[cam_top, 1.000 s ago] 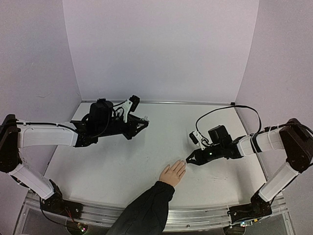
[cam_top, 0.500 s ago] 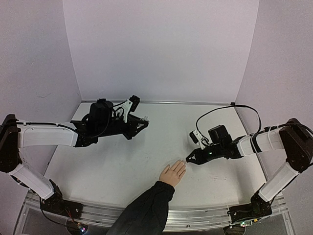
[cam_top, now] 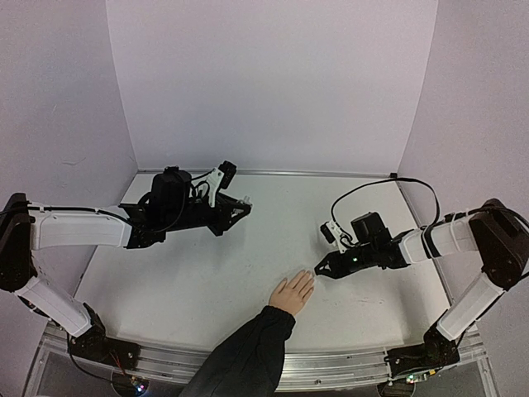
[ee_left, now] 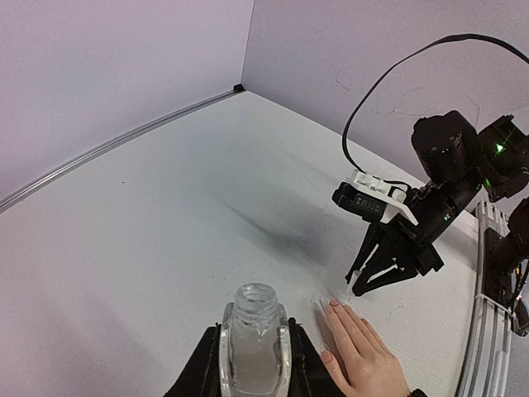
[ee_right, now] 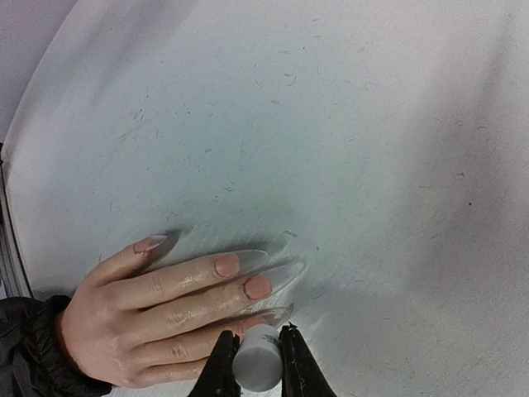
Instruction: Paint the nails
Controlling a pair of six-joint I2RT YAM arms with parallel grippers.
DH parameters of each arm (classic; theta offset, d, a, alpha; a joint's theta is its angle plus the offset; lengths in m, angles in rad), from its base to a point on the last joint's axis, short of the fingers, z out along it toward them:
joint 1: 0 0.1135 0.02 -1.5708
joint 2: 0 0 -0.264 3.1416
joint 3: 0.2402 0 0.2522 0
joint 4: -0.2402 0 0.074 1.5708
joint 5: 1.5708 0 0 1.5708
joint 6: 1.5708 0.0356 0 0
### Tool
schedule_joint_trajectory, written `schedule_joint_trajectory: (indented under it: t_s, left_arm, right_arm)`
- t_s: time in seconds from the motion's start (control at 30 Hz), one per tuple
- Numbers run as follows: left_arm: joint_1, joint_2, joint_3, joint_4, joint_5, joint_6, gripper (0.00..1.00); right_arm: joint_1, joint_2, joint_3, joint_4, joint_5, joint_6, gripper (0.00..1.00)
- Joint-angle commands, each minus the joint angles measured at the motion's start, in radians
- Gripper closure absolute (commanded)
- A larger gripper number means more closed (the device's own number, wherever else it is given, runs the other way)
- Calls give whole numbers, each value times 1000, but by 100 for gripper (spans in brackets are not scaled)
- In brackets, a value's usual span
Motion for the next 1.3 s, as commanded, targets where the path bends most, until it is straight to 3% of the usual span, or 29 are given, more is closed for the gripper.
schedule_joint_trajectory:
  t_s: [0.0,0.5,0.9,1.27]
  left_arm:
    - [-5,-11,18,68,3,3,100]
    - [-5,-8,16,68,-1,5,100]
    - [-5,-21,8,68,-4,-1,100]
    - [-6,-33,1,68,1,-21,100]
  right_arm:
    - [4,11,36,7,12,8,100]
    - [4,23,40,18,45,19,100]
    - [4,-67,7,22,78,24,100]
    - [7,-51,-3,-14,-26,2,100]
